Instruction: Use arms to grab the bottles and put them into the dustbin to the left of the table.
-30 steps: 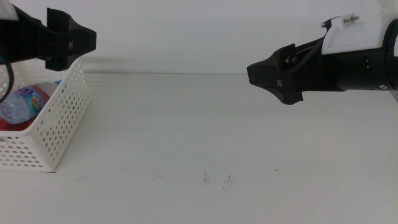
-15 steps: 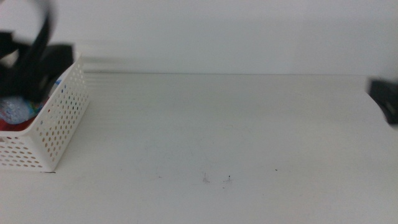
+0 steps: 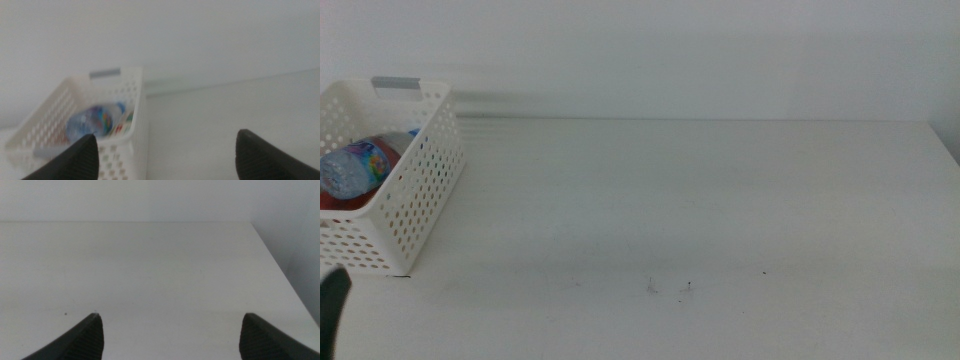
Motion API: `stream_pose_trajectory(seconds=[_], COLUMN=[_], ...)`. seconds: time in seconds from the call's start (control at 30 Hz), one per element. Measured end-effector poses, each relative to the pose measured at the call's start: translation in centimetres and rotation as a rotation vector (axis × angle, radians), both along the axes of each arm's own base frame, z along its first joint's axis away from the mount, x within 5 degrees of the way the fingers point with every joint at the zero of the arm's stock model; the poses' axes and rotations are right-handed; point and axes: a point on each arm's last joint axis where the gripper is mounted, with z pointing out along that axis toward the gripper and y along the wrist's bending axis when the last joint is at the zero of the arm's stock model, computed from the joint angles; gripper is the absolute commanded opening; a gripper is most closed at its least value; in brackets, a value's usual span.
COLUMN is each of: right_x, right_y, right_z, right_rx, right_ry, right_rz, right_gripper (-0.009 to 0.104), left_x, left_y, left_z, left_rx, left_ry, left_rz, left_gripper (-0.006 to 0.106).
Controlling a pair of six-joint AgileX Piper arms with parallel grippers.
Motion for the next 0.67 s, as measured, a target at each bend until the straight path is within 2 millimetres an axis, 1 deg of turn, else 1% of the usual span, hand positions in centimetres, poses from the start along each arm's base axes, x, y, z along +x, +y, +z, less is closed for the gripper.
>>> stream_pose_trajectory(seconds=[0.07, 0.17, 0.33, 0.4, 0.67], right_x=[-0.2, -0.4, -0.4, -0.4, -0.4], right_y=[0.0, 0.0, -0.1, -0.1, -0.1], right_z=[-0.8, -1.3, -1.6, -1.6, -1.6], right_rx=[0.000, -0.001, -0.008, -0.013, -0.017], right_ry=[-0.010, -0.020, -0.017, -0.015, -0.017], right_rz=[-0.003, -0.002, -0.004, -0.004, -0.004], right_gripper=[0.086, 0.086, 0.086, 0.086, 0.086], left_x=[0.0, 0.0, 0.2, 0.3, 0.3], left_y=[0.1, 0.2, 0.3, 0.4, 0.4], left_z=[-1.7, -3.8, -6.1, -6.6, -7.0], left_rx=[-0.006, -0.025, -0.034, -0.034, -0.037], left_ry=[0.014, 0.039, 0.085, 0.091, 0.112], left_rz=[0.025, 0.050, 0.076, 0.085, 0.085], left_gripper=[0.094, 0.094, 0.094, 0.094, 0.094])
